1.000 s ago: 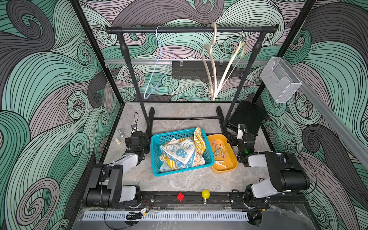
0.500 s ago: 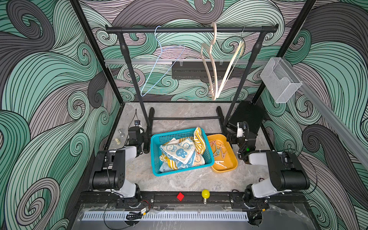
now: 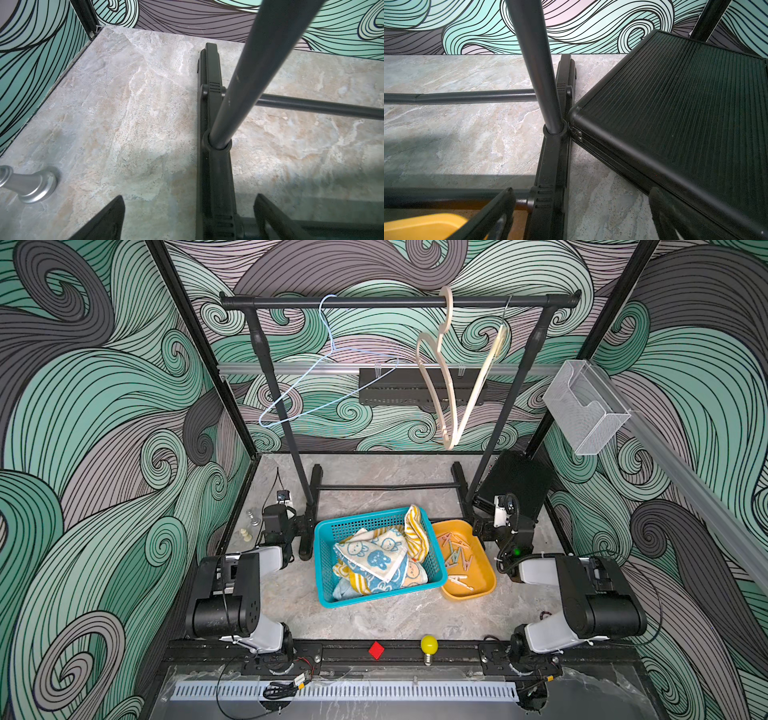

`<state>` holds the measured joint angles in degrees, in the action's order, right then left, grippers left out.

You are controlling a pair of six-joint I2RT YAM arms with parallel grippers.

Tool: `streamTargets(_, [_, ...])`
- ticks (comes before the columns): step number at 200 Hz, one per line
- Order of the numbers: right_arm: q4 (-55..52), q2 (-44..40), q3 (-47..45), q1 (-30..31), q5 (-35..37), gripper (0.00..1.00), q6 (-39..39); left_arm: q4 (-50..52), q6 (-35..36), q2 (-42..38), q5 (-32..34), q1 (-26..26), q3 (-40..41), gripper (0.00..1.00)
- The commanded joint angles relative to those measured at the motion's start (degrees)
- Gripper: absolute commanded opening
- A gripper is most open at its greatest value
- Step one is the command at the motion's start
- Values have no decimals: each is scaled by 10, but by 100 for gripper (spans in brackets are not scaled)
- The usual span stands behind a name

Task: Remove the clothespins securing towels to the hanger
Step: Reset both arms

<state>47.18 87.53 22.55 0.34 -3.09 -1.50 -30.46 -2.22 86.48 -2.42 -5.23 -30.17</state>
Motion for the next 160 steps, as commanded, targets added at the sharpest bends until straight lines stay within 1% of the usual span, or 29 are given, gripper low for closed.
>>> streamTargets(1, [2, 2, 8, -3, -7, 100, -11, -14, 6, 3, -15, -1, -1, 96])
streamTargets(26, [2, 2, 8, -3, -7, 100, -11, -20, 3, 3, -4, 0, 2, 96])
streamTargets(31, [3, 2, 7, -3, -7, 100, -11, -41, 1, 7, 2, 2, 15, 96])
streamTargets(33, [3, 2, 7, -3, -7, 100, -11, -66, 3, 12, 5, 3, 22, 95])
streamTargets(37, [2, 2, 8, -3, -6, 100, -11, -103, 14, 19, -2, 2, 34, 94])
streamTargets(41, [1, 2, 9, -3, -7, 100, -11, -113, 20, 23, -8, 2, 38, 94])
streamTargets(45, [2, 2, 8, -3, -7, 100, -11, -98, 19, 22, -6, 1, 34, 94])
streamTargets(53, [2, 2, 8, -3, -7, 100, -11, -37, 2, 6, 1, 2, 15, 94])
streamTargets(63, [3, 2, 8, -3, -6, 100, -11, -92, 15, 20, -3, 2, 30, 94])
streamTargets(67, [2, 2, 8, -3, -7, 100, -11, -84, 14, 18, -2, 1, 29, 94])
streamTargets(74, [1, 1, 8, -3, -6, 100, -11, -40, 3, 7, 2, 2, 16, 94])
streamTargets(83, [2, 2, 8, -3, -7, 100, -11, -82, 11, 16, -1, 1, 28, 94])
streamTargets(94, [1, 2, 8, -3, -6, 100, -11, -44, 2, 7, 2, 2, 18, 94])
streamTargets(102, [1, 3, 9, -3, -6, 100, -11, -74, 8, 14, 1, 1, 26, 94])
streamTargets(111, [0, 3, 10, -3, -6, 100, -11, -48, 2, 8, 3, 2, 19, 94])
streamTargets(120, [-4, 5, 14, -3, -6, 100, -11, -69, 6, 12, 2, 2, 25, 94])
streamTargets(128, [-8, 5, 15, -3, -7, 100, -9, -50, 2, 8, 3, 1, 20, 94])
streamTargets(136, [-3, 2, 11, -3, -6, 100, -10, -66, 5, 12, 3, 2, 24, 94])
streamTargets(160, [3, 0, 7, -3, -3, 100, -10, -54, 3, 9, 3, 2, 21, 94])
